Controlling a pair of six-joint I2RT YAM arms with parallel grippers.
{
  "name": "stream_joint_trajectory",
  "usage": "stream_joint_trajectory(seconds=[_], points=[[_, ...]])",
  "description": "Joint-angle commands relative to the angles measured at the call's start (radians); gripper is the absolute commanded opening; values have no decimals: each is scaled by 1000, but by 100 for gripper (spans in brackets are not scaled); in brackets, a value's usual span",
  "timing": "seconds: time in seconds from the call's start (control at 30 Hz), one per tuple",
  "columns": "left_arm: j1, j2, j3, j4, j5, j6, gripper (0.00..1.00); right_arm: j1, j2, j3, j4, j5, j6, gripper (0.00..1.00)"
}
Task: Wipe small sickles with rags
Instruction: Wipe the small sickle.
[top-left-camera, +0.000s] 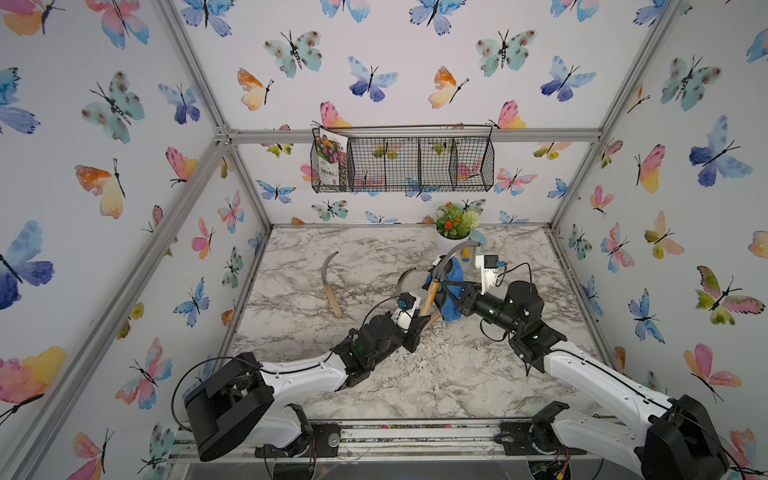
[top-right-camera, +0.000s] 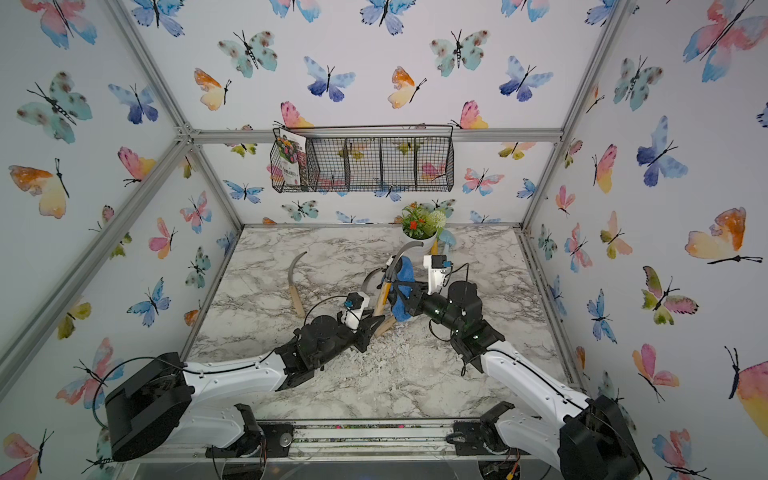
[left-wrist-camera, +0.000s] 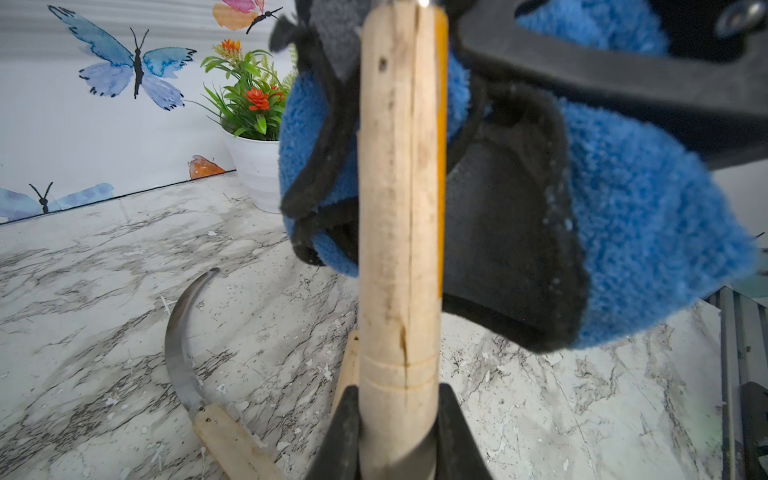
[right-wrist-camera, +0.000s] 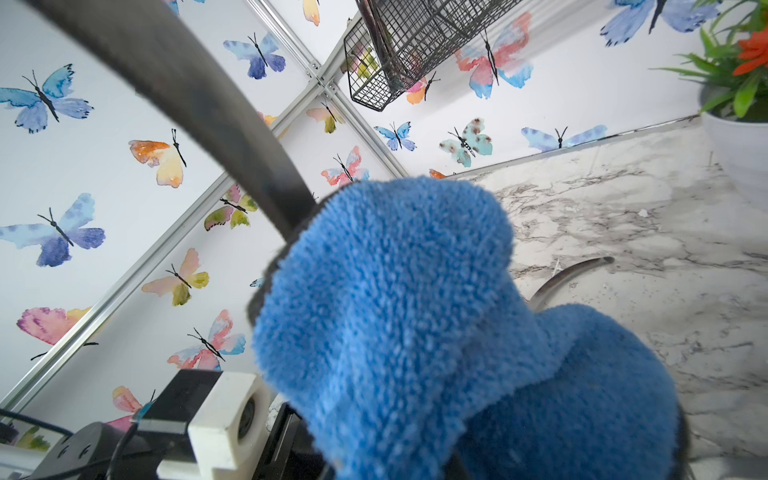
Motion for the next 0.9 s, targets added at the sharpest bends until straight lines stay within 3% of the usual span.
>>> stream_joint_trajectory(seconds=[0.0,0.17,0.4,0.6,0.87], points=[[-7,9,6,-21,38,11,0,1,4,3,30,-104,-7,2],[-7,6,5,-22,31,11,0,13,50,-130,190,-186,67,2],[-7,9,9,-22,30,11,0,94,51,-262,299,-185,104,2],[-6,8,8,-25,33,11,0,105,-23,-270,226,-130,84,2],[-7,6,7,-26,30,8,0,104,-119,-109,-13,30,-32,2]])
